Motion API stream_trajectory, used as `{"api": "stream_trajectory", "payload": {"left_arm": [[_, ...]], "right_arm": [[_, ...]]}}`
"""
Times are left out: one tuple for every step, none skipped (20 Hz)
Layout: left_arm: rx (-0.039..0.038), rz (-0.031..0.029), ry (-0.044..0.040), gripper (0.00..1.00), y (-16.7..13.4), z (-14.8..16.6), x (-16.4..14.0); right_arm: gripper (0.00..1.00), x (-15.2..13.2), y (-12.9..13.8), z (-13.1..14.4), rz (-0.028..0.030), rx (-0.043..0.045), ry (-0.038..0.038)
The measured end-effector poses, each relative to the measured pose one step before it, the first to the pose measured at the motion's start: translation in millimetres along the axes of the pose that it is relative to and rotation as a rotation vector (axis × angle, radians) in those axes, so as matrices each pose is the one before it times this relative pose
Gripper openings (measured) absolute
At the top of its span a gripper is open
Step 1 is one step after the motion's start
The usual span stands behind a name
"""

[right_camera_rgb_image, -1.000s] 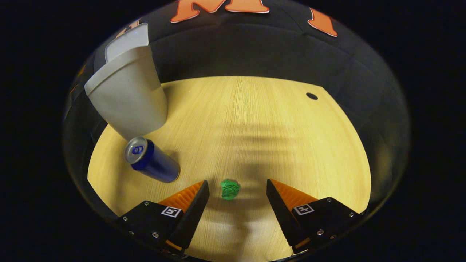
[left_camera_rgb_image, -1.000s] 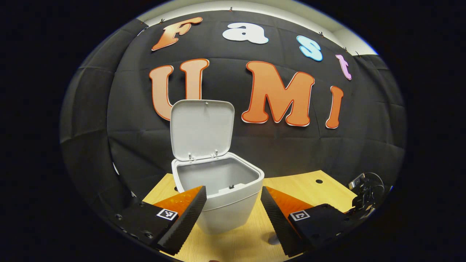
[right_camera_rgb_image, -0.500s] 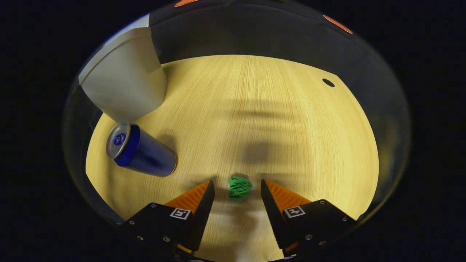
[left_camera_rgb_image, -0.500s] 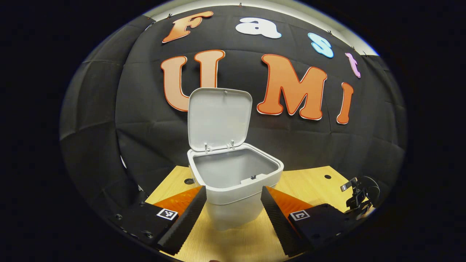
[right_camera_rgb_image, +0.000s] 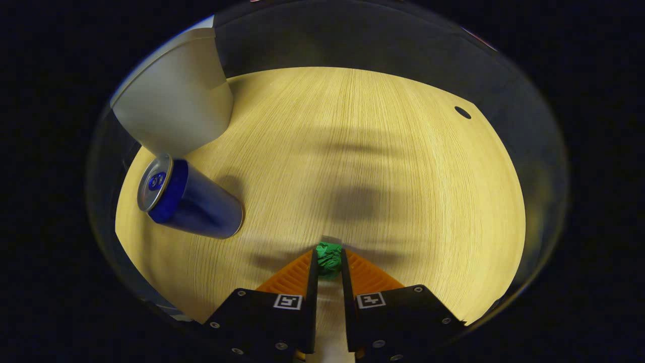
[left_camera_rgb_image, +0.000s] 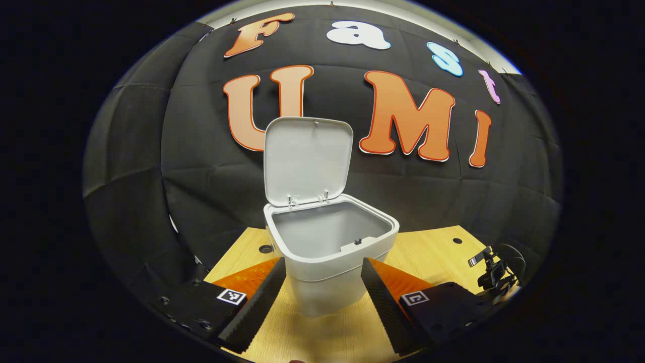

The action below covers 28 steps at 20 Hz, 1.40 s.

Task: Press the lid of the desktop garbage bin to open it, pick up the crumpled paper on the desktop and throw it into the bin, then pick up the pop can on the desktop and drop it into the bin, and finally close the garbage bin lid.

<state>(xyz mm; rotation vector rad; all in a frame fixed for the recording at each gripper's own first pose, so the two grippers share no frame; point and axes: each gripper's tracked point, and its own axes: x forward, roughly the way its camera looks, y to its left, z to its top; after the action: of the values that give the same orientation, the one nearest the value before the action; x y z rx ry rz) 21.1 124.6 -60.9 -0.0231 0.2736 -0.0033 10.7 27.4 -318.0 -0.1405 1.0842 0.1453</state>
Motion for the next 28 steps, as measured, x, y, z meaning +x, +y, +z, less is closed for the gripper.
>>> {"api": "stream_trajectory", "payload": {"left_arm": [[-0.00441,0.00071,0.00146,0.95,0.23,-0.14,-1.11],[-0.00415,-0.00044,0.0024,0.95,-0.93,-1.89,0.16],[-0.0034,-0.00145,0.00214,0.95,-1.11,-0.79,-0.41],[-0.00162,-0.00089,-0.00064,0.95,-0.76,0.76,-1.57],[0.00149,0.00066,-0.00013,0.95,-0.69,0.04,-1.08],[0.00297,0.0025,0.00077,0.95,-0.84,-0.79,-1.11],[0.00333,0.00092,0.00005,0.95,-0.64,0.16,-1.14],[0.00196,0.00072,-0.0032,0.95,-1.09,0.71,-1.25],[0.00099,-0.00177,-0.00187,0.95,-1.23,1.38,-1.2],[0.00044,-0.00258,-0.00225,0.96,-1.79,-0.45,-1.17],[0.00033,-0.00249,-0.00176,0.96,-2.2,0.75,-1.43],[0.00008,-0.00484,-0.00234,0.95,-2.51,0.99,-1.02],[-0.00108,-0.0052,-0.00307,0.96,-2.37,0.81,-0.99],[-0.00008,-0.00621,-0.00194,0.96,-3.4,0.31,-1.07],[0.00038,-0.00461,-0.00285,0.95,-2.43,1.26,-1.5],[-0.00018,-0.00439,-0.00376,0.96,-2.19,0.3,-0.32],[-0.0015,-0.00295,-0.00032,0.96,-2.15,0.84,-0.97],[-0.0043,-0.00619,-0.00101,0.96,-2.55,0.68,-1.88],[-0.00752,-0.00653,-0.00287,0.95,-2.11,2.3,-0.84],[-0.00684,-0.00554,-0.00358,0.96,-1.61,0.93,-2.63],[-0.00498,-0.00215,-0.00449,0.96,-0.12,3.19,-1.21],[-0.00151,-0.00031,-0.00429,0.96,-0.01,1.05,-1.13],[0.00075,0.00316,-0.00401,0.96,1.74,2.33,-1.31],[0.00169,0.00328,-0.0027,0.95,1.67,0.48,-2.48],[0.00161,0.00343,-0.00202,0.95,1.47,0.59,-1.85],[0.0016,0.00147,-0.00084,0.95,1.19,0.48,-2.22],[0.00103,0.00186,0.00098,0.95,1.44,-1.64,-1.77],[0.00061,0.00429,0.00111,0.96,3.1,-0.15,-2.32]], "right_arm": [[0.23,-2.61,-4.54,4.98,-0.00398,-0.00555,-0.00231],[0.18,-2.62,-4.74,6.02,-0.00432,-0.00245,-0.0076],[0.16,-2.89,-4.99,6.74,-0.00491,-0.00177,-0.00846],[0.09,-2.26,-4.95,6.53,-0.00312,-0.00031,-0.00662],[0.06,-3.01,-6.03,7.52,0.0003,-0.00156,-0.0033],[0.05,-4.14,-5.51,8.19,0.00329,0.00626,-0.00593],[0.05,-5.93,-6.1,9.07,0.00284,0.01115,-0.00733],[0.05,-7.82,-5.97,10.81,0.00652,0.01235,-0.01078],[0.05,-9.65,-6.02,12.62,0.00801,0.01369,-0.0142],[0.05,20.3,16.32,-27.44,0.00582,0.0107,-0.01842],[0.05,-18.8,-4.5,24.95,0.00827,0.00606,-0.01561],[0.05,-9.8,-2.97,13.39,0.00364,0.00484,-0.02104],[0.05,-7.57,-0.67,10.01,0.00476,0.00431,-0.02232],[0.05,-8.02,-0.41,11.62,0.00577,0.00468,-0.02546],[0.05,-8.42,-0.39,13.35,0.00562,0.005,-0.02786],[0.05,-8.72,-0.53,14.1,0.00426,0.00103,-0.02616],[0.05,-5.42,-2.89,8.34,0.00415,-0.00328,-0.0293],[0.05,-17.79,3.9,17.26,0.00213,-0.00486,-0.0289],[0.05,-14.35,0.4,13.06,0.00437,-0.00424,-0.03018],[0.04,-14.43,-0.42,11.45,0.00594,-0.00538,-0.03355],[0.04,-13.28,1.07,15.94,0.00809,-0.00342,-0.03138],[0.05,-11.03,2.03,14.87,0.00889,-0.00059,-0.03198],[0.05,-8.57,1.75,16.39,0.00835,-0.0036,-0.03146],[0.04,-5.08,2.72,16.23,0.00718,-0.01009,-0.03213],[0.04,-4.7,2.51,16.51,0.00226,-0.01616,-0.03594],[0.04,-3.78,3.6,16.49,0.00664,-0.01847,-0.03074],[0.05,-2.75,6.48,18.19,0.01404,-0.01349,-0.02963],[0.04,-3.38,7.81,18.94,0.02003,-0.01296,-0.03047]]}}
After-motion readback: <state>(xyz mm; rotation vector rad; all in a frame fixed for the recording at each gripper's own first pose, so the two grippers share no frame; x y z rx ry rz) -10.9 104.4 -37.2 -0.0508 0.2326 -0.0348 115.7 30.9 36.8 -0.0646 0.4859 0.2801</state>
